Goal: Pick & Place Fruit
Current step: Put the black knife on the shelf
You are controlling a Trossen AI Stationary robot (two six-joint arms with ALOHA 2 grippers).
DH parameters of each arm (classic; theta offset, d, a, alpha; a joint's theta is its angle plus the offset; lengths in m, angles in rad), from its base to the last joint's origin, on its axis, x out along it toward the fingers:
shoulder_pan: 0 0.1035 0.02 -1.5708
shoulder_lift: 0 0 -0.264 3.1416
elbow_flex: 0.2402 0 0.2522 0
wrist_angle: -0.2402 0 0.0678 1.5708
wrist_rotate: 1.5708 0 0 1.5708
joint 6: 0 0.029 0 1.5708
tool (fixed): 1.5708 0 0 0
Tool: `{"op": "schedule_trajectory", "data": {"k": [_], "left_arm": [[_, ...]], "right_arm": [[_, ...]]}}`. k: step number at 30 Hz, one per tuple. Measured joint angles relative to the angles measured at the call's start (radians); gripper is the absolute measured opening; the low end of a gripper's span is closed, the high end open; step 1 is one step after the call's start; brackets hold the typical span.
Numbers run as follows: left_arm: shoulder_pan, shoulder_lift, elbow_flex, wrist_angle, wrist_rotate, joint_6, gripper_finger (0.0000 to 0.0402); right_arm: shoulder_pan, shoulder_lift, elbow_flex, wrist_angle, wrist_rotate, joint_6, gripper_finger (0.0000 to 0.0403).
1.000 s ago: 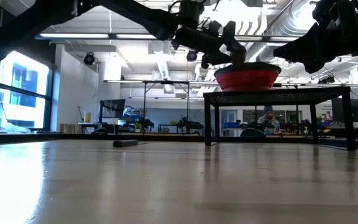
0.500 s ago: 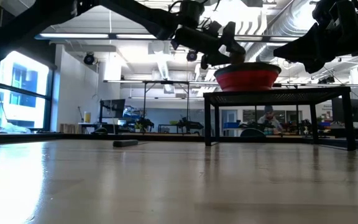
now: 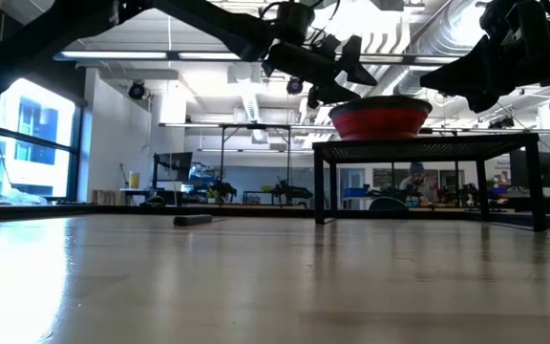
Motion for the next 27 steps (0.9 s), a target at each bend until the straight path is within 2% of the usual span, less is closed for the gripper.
{"op": "schedule_trajectory", "data": {"k": [3,14,21,27], "left_arm": [[0.0,0.0,0.0,0.001,0.005,0.0,0.0272],[0.0,-0.011,-0.002,0.003,0.13,-0.002,0.0262],[0.0,-0.021,-0.002,0.017,0.155,-0.028,0.0187],[0.0,-0.021,-0.002,0.039,0.155,-0.147,0.0141]], "right_arm": [[0.0,0.0,0.0,0.0,0.0,0.0,0.0003],[0.0,0.0,0.0,0.0,0.0,0.0,0.0003],[0.0,0.0,0.0,0.0,0.0,0.0,0.0002],[0.0,0.0,0.0,0.0,0.0,0.0,0.0002]]}}
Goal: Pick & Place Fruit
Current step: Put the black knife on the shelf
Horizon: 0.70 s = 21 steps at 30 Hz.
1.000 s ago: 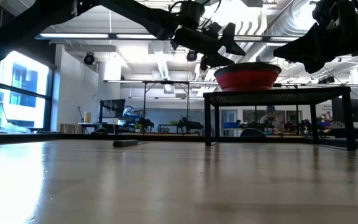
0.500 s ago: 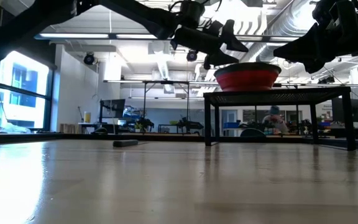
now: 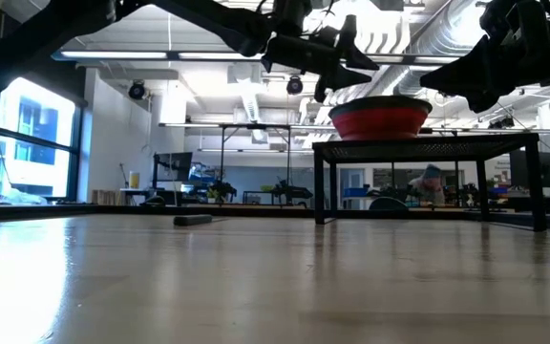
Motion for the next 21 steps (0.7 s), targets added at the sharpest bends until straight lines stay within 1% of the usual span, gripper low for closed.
{"op": "schedule_trajectory", "data": {"k": [4,8,11,13,14,16,18,19,21], "left_arm": [[0.0,0.0,0.0,-0.008,0.026,0.064,0.0128],[0.0,-0.001,0.0,-0.009,0.05,0.077,0.0111],[-0.004,-0.014,0.0,-0.064,0.095,0.097,0.0088],[-0.009,-0.033,0.0,-0.148,0.108,0.133,0.0068],[-0.017,-0.041,0.0,-0.194,0.105,0.159,0.0057],[-0.036,-0.048,0.002,-0.244,0.061,0.208,0.0033],[-0.055,-0.053,0.002,-0.284,0.022,0.222,0.0011],[-0.066,-0.054,0.002,-0.278,0.003,0.231,0.0005],[-0.086,-0.057,0.002,-0.276,-0.028,0.252,0.0007]], "right_arm": [[0.0,0.0,0.0,0.0,0.0,0.0,0.0002],[0.0,0.0,0.0,0.0,0.0,0.0,0.0002],[0.0,0.0,0.0,0.0,0.0,0.0,0.0002],[0.0,0.0,0.0,0.0,0.0,0.001,0.0002],[0.0,0.0,0.0,0.0,-0.001,0.002,0.0002],[0.0,0.0,0.0,-0.002,0.0,0.001,0.0002],[0.0,0.0,0.0,-0.003,0.0,0.0,0.0002],[0.0,0.0,0.0,-0.004,0.0,0.0,0.0002],[0.0,0.0,0.0,-0.007,0.0,-0.008,0.0002]]}}
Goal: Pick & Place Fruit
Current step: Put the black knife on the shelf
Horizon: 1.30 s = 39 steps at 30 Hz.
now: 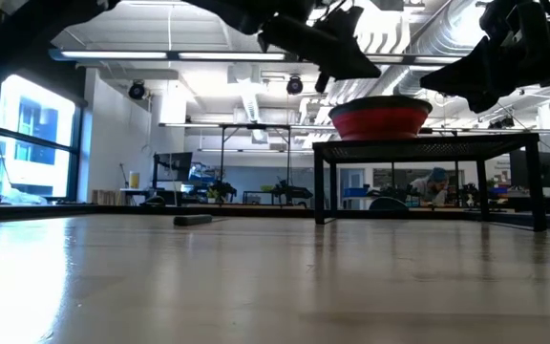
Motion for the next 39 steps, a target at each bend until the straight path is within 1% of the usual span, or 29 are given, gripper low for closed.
{"op": "schedule_trajectory", "data": {"k": [3,6,8,10,12,14,17,19,22,24,29,31,35,39], "left_arm": [[-0.031,-0.001,0.0,0.004,-0.049,0.015,0.0011],[-0.053,-0.015,-0.001,-0.017,-0.057,0.031,0.0005],[-0.068,-0.036,-0.002,-0.017,-0.044,0.034,0.0002],[-0.08,-0.069,-0.002,-0.029,0.014,0.064,0.0002],[-0.087,-0.106,-0.001,-0.06,0.046,0.102,0.0001],[-0.09,-0.151,-0.001,-0.144,0.045,0.117,0.0001],[-0.092,-0.205,-0.018,-0.205,0.018,0.134,0.0001],[-0.109,-0.224,-0.054,-0.17,0.019,0.142,0.0],[-0.144,-0.249,-0.129,-0.133,-0.009,0.159,0.0],[-0.167,-0.248,-0.183,-0.077,-0.047,0.161,0.0],[-0.197,-0.243,-0.301,0.06,-0.066,0.152,0.0],[-0.198,-0.245,-0.325,0.105,-0.065,0.152,0.0],[-0.195,-0.25,-0.341,0.116,-0.065,0.143,0.0],[-0.195,-0.253,-0.373,0.143,-0.065,0.165,0.0]], "right_arm": [[0.0,0.0,0.0,0.0,0.0,-0.018,0.0002],[0.0,0.0,0.0,0.0,0.0,-0.017,0.0002],[0.0,0.0,0.0,-0.009,-0.001,-0.01,0.0002],[0.0,0.0,0.0,-0.033,0.0,-0.009,0.0002],[0.0,0.0,0.0,-0.057,-0.001,-0.008,0.0002],[0.0,0.0,0.0,-0.063,-0.001,-0.008,0.0002],[0.0,0.0,0.0,-0.065,0.0,-0.009,0.0002],[0.0,0.0,0.0,-0.065,0.002,-0.01,0.0002],[0.0,0.0,0.0,-0.064,0.026,-0.01,0.0002],[0.0,0.0,0.0,-0.066,0.037,-0.011,0.0002],[0.0,0.0,0.0,-0.065,0.051,-0.018,0.0002],[0.0,0.0,0.0,-0.066,0.053,-0.018,0.0002],[0.0,0.0,0.0,-0.066,0.053,-0.01,0.0002],[0.0,0.0,0.0,-0.066,0.054,-0.008,0.0002]]}}
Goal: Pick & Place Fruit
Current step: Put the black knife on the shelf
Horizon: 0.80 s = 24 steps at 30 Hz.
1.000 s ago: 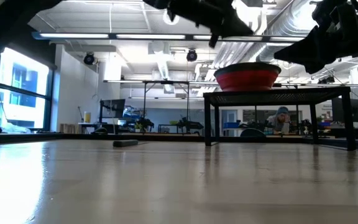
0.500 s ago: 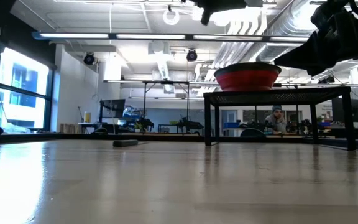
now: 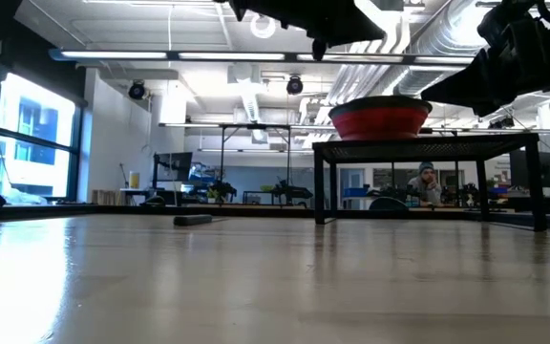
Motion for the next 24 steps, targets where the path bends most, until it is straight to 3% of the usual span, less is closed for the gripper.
{"op": "schedule_trajectory", "data": {"k": [5,15,24], "left_arm": [[0.0,0.001,-0.028,0.04,0.0,0.023,0.0],[0.001,-0.08,-0.031,-0.046,-0.049,0.144,0.0],[-0.005,-0.111,-0.048,-0.134,-0.054,0.138,0.0]], "right_arm": [[0.0,0.0,0.0,0.0,0.044,-0.002,0.0002],[0.0,0.0,0.0,-0.015,0.055,-0.001,0.0002],[0.0,0.0,0.0,-0.025,0.055,0.0,0.0002]]}}
